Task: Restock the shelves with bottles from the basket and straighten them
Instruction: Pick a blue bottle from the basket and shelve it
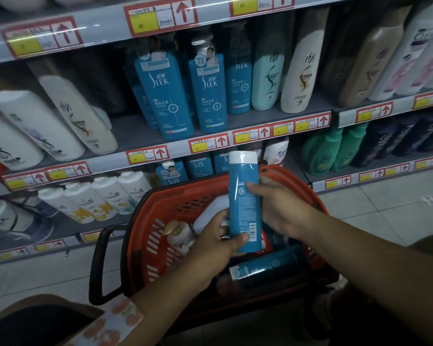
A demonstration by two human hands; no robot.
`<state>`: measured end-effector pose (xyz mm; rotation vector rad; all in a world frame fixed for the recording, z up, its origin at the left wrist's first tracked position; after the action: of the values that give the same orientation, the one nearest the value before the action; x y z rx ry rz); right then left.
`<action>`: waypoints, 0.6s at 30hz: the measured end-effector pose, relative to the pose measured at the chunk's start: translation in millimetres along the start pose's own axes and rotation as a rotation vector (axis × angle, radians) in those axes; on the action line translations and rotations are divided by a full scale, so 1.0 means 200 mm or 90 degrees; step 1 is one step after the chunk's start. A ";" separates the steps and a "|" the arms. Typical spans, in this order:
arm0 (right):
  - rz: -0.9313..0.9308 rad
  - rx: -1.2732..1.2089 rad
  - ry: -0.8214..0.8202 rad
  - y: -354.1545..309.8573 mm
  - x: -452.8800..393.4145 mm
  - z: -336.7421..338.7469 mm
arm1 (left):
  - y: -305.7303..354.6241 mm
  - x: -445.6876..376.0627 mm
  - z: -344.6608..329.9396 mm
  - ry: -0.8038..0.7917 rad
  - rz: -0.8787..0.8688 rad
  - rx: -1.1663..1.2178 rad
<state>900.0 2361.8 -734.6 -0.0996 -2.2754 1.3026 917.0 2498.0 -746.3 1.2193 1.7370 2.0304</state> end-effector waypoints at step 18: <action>-0.017 -0.191 -0.054 -0.15 0.03 -0.02 | -0.06 0.04 -0.14 -0.124 0.107 0.245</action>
<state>901.8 2351.1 -704.7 -0.1185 -2.5221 0.9612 888.6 2487.2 -752.4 1.6653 2.0460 1.6303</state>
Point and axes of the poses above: each hand's wrist, its own x-axis away from the middle knuckle, its own z-axis out of the back of the hand, y = z × x, the point moved 9 cm from there along -x, towards the middle knuckle, and after that the axes turned 3 degrees about y, right-handed, at the moved point
